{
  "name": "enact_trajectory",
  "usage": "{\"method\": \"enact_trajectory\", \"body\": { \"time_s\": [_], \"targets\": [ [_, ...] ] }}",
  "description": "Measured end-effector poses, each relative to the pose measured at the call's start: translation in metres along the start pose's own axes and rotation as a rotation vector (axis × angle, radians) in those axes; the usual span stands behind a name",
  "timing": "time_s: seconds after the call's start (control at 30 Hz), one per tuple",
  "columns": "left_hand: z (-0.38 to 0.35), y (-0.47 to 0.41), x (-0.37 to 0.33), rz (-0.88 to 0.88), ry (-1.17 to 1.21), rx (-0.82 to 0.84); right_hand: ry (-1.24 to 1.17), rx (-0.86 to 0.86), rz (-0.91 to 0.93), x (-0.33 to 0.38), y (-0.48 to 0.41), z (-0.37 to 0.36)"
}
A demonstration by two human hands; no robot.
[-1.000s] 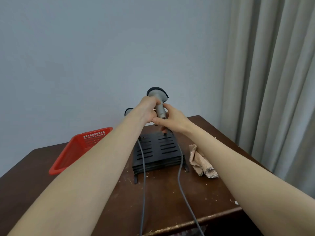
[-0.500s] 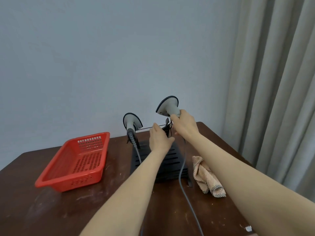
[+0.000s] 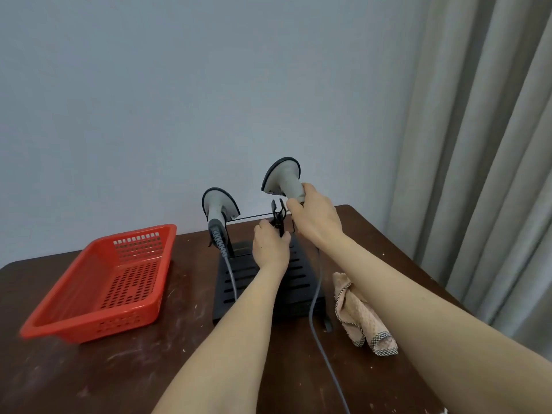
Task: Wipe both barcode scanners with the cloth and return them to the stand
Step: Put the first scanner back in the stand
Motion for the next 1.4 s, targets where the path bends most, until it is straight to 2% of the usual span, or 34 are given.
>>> {"method": "enact_trajectory", "body": {
  "time_s": [0.33,0.9,1.4],
  "targets": [
    [0.003,0.005,-0.006,-0.049,-0.146,0.042,0.211,0.027,0.096,0.011,0.006,-0.014],
    [-0.007,-0.006,-0.004,-0.089,-0.226,0.054,0.262,0.098,0.007,-0.006,0.003,-0.028],
    [-0.006,-0.009,-0.004,-0.092,-0.200,0.074,0.297,0.147,-0.029,-0.001,-0.007,-0.032]
  ]
}}
Point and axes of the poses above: each hand's wrist, its own y-axis away from the middle knuckle, its own z-axis out of the back of the hand, x = y × z, the point moved 4 cm from there along -y, towards the middle knuckle, and after that the axes turned 4 degrees about x, right-handed, at the moved point
